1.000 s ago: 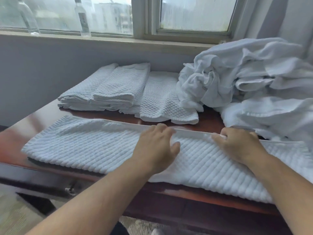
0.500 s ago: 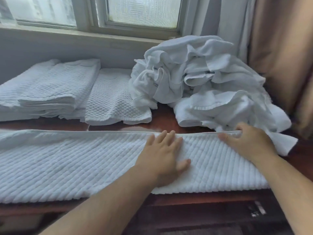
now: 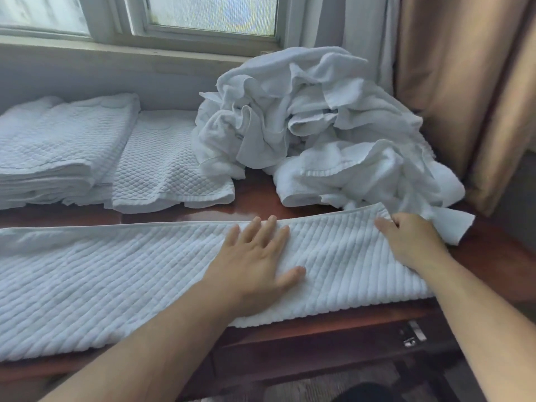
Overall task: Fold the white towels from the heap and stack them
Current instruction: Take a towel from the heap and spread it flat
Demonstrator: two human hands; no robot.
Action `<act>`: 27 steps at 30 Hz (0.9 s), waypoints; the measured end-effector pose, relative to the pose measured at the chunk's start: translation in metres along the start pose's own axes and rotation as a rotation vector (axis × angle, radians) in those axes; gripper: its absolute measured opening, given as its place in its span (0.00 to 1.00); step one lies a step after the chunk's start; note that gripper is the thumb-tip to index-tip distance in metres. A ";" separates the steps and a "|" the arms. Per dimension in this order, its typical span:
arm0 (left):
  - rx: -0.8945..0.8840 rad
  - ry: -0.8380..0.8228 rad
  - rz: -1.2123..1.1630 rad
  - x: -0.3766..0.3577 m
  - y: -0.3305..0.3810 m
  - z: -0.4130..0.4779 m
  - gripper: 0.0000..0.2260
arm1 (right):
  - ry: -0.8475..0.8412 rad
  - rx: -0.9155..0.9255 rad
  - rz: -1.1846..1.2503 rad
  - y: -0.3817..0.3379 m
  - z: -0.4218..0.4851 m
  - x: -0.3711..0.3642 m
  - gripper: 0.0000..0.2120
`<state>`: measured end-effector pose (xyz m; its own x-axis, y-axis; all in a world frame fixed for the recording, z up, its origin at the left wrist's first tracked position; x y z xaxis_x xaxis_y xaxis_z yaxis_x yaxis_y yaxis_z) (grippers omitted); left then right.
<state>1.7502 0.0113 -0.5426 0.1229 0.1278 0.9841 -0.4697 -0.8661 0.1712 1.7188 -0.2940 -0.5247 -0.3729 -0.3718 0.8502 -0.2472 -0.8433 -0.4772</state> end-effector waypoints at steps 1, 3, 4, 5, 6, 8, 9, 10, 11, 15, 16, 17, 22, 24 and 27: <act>0.008 -0.010 -0.001 0.000 0.000 0.000 0.40 | 0.010 -0.012 -0.011 -0.001 -0.002 -0.002 0.19; 0.020 -0.024 -0.003 0.001 0.002 0.000 0.41 | 0.072 0.010 -0.129 -0.008 -0.008 0.001 0.13; 0.023 -0.027 0.000 0.001 0.002 0.001 0.42 | 0.115 0.046 -0.211 -0.013 -0.012 0.004 0.11; 0.024 -0.027 0.001 0.001 0.002 0.001 0.43 | 0.162 0.097 -0.255 -0.017 -0.018 0.006 0.10; 0.024 -0.024 0.002 0.001 0.002 0.002 0.43 | 0.213 0.148 -0.230 -0.021 -0.025 0.008 0.09; 0.020 -0.011 0.003 -0.001 0.002 0.002 0.43 | 0.296 0.195 -0.041 -0.026 -0.049 0.008 0.07; 0.017 0.001 0.004 -0.001 0.002 0.001 0.43 | 0.336 0.174 0.074 -0.026 -0.064 0.008 0.05; 0.013 0.012 0.004 -0.001 0.002 0.001 0.42 | 0.381 0.125 0.182 -0.025 -0.079 0.008 0.04; 0.009 0.019 0.004 -0.001 0.001 0.001 0.42 | 0.434 0.052 0.283 -0.022 -0.094 0.008 0.03; 0.004 0.023 0.000 -0.001 0.001 0.000 0.40 | 0.591 -0.294 0.811 -0.008 -0.138 0.008 0.08; 0.004 0.021 -0.001 0.000 0.002 -0.001 0.39 | 0.589 -0.379 0.957 -0.005 -0.144 0.009 0.07; 0.002 0.021 0.000 0.000 0.002 -0.001 0.39 | 0.581 -0.465 1.087 -0.002 -0.149 0.011 0.06; -0.009 0.025 0.007 0.001 0.007 -0.008 0.38 | 0.404 -0.673 1.520 -0.009 -0.166 0.028 0.17; -0.014 0.023 0.006 0.001 0.008 -0.011 0.38 | 0.242 -0.629 1.617 -0.019 -0.171 0.031 0.20; -0.027 0.019 -0.005 0.000 0.008 -0.015 0.38 | 0.039 -0.579 1.680 -0.036 -0.176 0.028 0.26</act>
<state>1.7329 0.0116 -0.5404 0.1086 0.1416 0.9839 -0.4925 -0.8521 0.1770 1.5600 -0.2060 -0.5225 -0.5487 -0.5916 -0.5907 0.1364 0.6338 -0.7614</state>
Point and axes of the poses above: each hand's wrist, its own z-axis towards the middle knuckle, its own x-axis out of the back of the hand, y = z × x, the point moved 1 cm from there along z, towards the middle knuckle, and after that the axes turned 11 degrees about x, right-handed, at the moved point
